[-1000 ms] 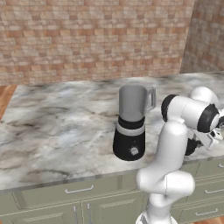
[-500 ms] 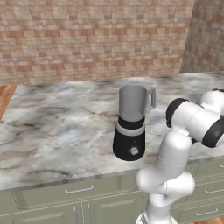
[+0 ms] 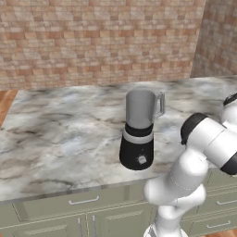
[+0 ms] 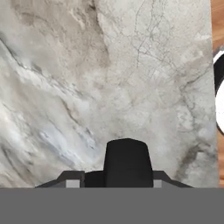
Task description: Close the lid blender by securely placing the lid on top.
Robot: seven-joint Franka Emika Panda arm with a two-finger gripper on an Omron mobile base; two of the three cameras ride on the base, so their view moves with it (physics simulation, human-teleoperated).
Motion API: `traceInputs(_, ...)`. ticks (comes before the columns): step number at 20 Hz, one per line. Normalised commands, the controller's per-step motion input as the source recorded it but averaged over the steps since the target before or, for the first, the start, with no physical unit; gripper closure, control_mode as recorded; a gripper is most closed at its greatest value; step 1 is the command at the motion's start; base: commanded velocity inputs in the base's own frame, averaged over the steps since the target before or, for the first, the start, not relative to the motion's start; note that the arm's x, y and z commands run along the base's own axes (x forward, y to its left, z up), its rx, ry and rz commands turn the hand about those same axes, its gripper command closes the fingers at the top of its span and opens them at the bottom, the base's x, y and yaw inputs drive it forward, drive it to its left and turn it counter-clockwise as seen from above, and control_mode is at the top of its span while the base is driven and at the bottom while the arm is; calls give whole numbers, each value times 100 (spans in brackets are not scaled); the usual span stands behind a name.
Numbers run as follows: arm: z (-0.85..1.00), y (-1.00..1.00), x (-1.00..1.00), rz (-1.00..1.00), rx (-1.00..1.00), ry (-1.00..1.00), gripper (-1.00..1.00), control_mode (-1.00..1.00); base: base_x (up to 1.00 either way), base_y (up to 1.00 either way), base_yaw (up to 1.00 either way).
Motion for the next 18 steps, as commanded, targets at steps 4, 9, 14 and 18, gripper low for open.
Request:
traceInputs(4,81,4,-32,-9,0,-14,100,-100,0,0,0)
traceInputs(9,100,32,-32,0,0,-19,100,-100,0,0,0)
traceInputs(14,95,34,-26,0,0,-18,100,-100,0,0,0)
traceInputs(18,64,73,0,0,0,-13,100,-100,0,0,0)
